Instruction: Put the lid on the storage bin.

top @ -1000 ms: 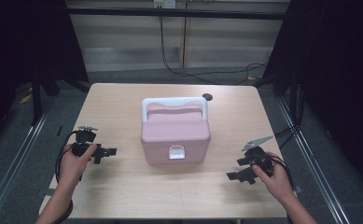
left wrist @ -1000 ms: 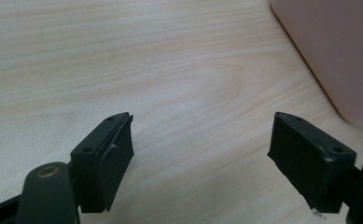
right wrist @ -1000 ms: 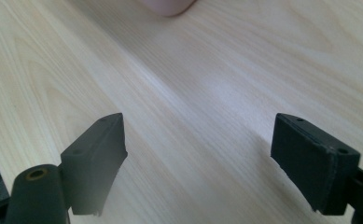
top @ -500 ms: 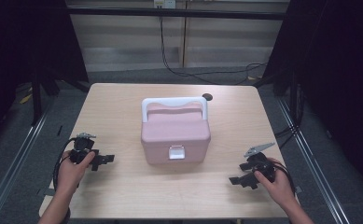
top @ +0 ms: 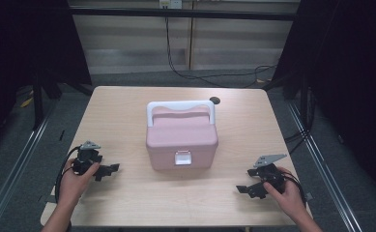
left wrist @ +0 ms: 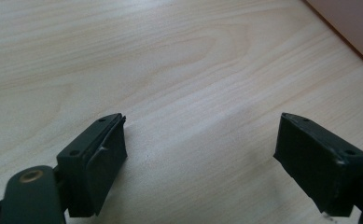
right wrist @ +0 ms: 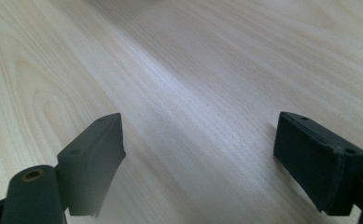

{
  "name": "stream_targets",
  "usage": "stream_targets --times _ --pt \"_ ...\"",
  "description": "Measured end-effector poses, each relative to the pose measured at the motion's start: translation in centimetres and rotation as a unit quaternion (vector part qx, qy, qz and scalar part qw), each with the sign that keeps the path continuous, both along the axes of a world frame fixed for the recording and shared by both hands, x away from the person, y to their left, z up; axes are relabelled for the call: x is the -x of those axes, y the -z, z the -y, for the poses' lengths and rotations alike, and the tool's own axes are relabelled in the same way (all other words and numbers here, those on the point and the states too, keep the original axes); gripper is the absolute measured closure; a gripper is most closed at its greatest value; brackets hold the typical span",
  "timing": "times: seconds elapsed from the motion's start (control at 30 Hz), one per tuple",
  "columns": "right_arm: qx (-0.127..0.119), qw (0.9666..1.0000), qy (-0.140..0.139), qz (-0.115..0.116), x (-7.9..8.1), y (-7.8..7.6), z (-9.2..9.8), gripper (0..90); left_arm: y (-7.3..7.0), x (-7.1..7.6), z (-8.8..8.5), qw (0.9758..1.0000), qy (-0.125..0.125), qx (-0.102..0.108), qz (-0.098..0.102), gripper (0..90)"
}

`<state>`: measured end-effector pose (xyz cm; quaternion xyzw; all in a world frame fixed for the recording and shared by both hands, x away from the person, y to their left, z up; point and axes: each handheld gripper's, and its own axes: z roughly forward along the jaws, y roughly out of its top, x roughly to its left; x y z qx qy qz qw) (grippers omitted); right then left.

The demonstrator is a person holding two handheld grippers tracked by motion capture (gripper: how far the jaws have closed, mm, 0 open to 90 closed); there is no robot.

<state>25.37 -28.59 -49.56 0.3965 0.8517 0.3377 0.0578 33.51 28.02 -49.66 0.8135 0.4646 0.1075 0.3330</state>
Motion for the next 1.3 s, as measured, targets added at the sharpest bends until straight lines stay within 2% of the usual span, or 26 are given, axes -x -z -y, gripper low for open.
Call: stream_targets --times 0.07,0.13,0.23,0.27,0.5,0.67,0.73,0.9,0.97,1.07,1.3 --pt "0.0 0.9999 0.003 0.013 0.3 0.2 0.0 15.5 0.1 0.2 0.0 1.0 0.001 0.001 0.008 15.5" --pt "-0.008 0.9997 0.006 0.022 0.5 0.4 0.1 15.5 0.2 0.3 0.0 0.9998 0.009 -0.006 0.017 15.3" --pt "-0.017 0.9993 0.009 0.031 0.7 0.6 0.3 15.5 0.4 0.5 0.1 0.9996 0.006 -0.004 0.026 15.0" --pt "-0.017 0.9993 0.008 0.034 0.7 0.6 0.3 15.5 0.4 0.5 0.0 0.9994 0.016 -0.014 0.029 14.8" --pt "-0.02 0.9983 0.002 0.055 1.2 1.0 0.4 15.5 0.7 0.9 0.1 0.9986 0.022 -0.02 0.043 13.9" --pt "-0.032 0.9968 0.001 0.072 1.5 1.3 0.7 15.4 1.0 1.2 0.4 0.9976 0.032 -0.027 0.056 8.3" --pt "-0.037 0.9967 0.003 0.072 1.5 1.4 0.7 15.4 1.1 1.3 0.5 0.9973 0.033 -0.029 0.059 7.1" --pt "-0.032 0.9966 0.003 0.076 1.6 1.4 0.6 15.4 1.2 1.4 0.4 0.9968 0.041 -0.032 0.061 5.1" --pt "-0.032 0.9967 0.004 0.075 1.6 1.4 0.6 15.4 1.3 1.5 0.5 0.9966 0.042 -0.024 0.066 4.1" --pt "-0.038 0.9967 0.003 0.072 1.6 1.4 0.7 15.4 1.3 1.5 0.5 0.9966 0.044 -0.027 0.065 2.6" --pt "-0.028 0.9966 0.003 0.078 1.7 1.4 0.6 15.4 1.3 1.5 0.6 0.9965 0.047 -0.031 0.062 0.0"
